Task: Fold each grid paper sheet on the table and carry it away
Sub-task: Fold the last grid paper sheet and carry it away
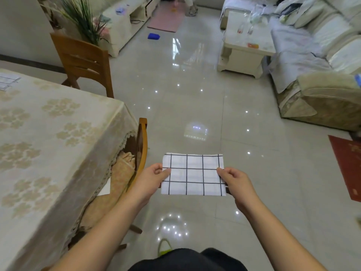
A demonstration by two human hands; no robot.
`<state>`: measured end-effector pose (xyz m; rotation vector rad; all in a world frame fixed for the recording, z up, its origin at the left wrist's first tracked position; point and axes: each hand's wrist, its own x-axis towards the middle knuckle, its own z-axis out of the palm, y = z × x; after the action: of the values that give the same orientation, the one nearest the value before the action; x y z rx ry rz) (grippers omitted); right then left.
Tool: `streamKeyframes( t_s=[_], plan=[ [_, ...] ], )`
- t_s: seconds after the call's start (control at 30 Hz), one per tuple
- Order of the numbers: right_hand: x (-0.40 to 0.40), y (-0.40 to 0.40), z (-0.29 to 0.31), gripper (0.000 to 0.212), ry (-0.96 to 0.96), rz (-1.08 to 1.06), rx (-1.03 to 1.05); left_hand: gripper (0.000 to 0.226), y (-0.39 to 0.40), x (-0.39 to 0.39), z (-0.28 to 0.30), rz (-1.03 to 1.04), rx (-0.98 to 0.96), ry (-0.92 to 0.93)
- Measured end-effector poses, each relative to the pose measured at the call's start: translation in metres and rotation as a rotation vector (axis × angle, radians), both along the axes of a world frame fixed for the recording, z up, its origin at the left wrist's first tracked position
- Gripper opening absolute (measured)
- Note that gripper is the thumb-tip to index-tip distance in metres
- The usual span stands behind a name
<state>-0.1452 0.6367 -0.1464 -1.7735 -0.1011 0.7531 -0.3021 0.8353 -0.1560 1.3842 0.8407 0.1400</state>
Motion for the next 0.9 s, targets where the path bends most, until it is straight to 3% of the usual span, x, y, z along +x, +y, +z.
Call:
streamKeyframes(
  t_s=[0.37,0.7,0.9],
  plan=[
    [0.103,0.067,-0.014,0.022,0.017,0.083,-0.026,0.006,0.066,0.096,-0.014,0.072,-0.056,0.024],
    [0.241,0.127,-0.027,0.023,0.014,0.215,-0.048,0.024,0.102,0.212,-0.009,0.146,-0.036,0.152],
    [0.297,0.166,-0.03,0.025,0.041,0.268,-0.042,0.022,0.128,0.26,-0.008,0.255,-0.035,0.169]
  ],
)
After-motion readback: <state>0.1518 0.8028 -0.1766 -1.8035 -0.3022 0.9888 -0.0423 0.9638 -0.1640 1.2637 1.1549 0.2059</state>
